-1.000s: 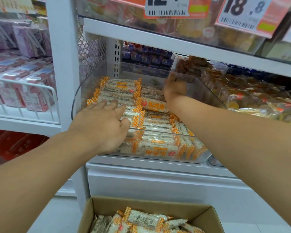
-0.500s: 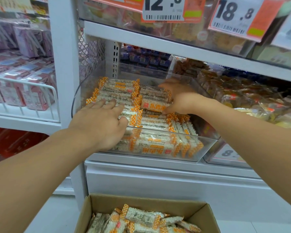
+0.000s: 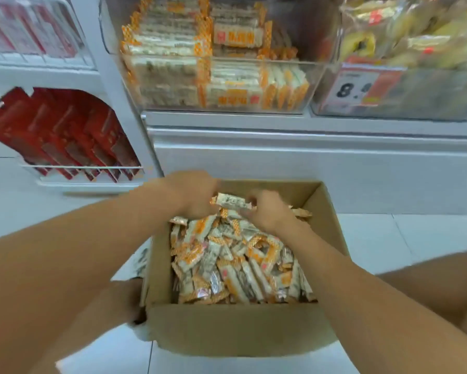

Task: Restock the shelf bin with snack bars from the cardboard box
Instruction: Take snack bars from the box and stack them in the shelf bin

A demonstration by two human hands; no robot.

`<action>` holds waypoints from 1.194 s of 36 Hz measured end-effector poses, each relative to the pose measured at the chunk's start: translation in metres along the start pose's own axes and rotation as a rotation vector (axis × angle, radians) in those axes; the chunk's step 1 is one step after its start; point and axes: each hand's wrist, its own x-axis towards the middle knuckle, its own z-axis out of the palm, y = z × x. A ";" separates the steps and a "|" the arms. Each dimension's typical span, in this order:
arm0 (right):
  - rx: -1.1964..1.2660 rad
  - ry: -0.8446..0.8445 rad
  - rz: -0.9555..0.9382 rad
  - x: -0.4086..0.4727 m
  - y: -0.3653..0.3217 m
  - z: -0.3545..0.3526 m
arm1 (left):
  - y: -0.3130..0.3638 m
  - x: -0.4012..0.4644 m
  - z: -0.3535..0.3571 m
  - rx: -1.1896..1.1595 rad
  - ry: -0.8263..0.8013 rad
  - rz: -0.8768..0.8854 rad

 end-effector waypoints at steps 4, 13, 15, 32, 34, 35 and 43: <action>0.049 -0.368 0.322 -0.037 0.057 0.056 | 0.008 -0.007 0.099 -0.146 -0.294 -0.294; -0.055 -0.498 0.452 -0.060 0.066 0.081 | 0.056 -0.014 0.169 -0.571 -0.493 -0.551; -0.159 -0.617 0.383 -0.061 0.063 0.088 | 0.057 -0.015 0.171 -0.625 -0.502 -0.584; 0.567 -0.649 0.563 -0.047 0.060 0.105 | 0.070 0.034 0.197 -1.289 -0.247 -0.651; 0.598 -0.578 0.585 -0.046 0.060 0.096 | 0.074 0.033 0.192 -1.295 -0.196 -0.654; 0.596 -0.552 0.604 -0.046 0.058 0.089 | 0.075 0.031 0.187 -1.297 -0.158 -0.679; 0.298 -0.470 0.400 -0.049 0.014 -0.018 | 0.072 0.007 0.117 -1.893 -0.194 -0.532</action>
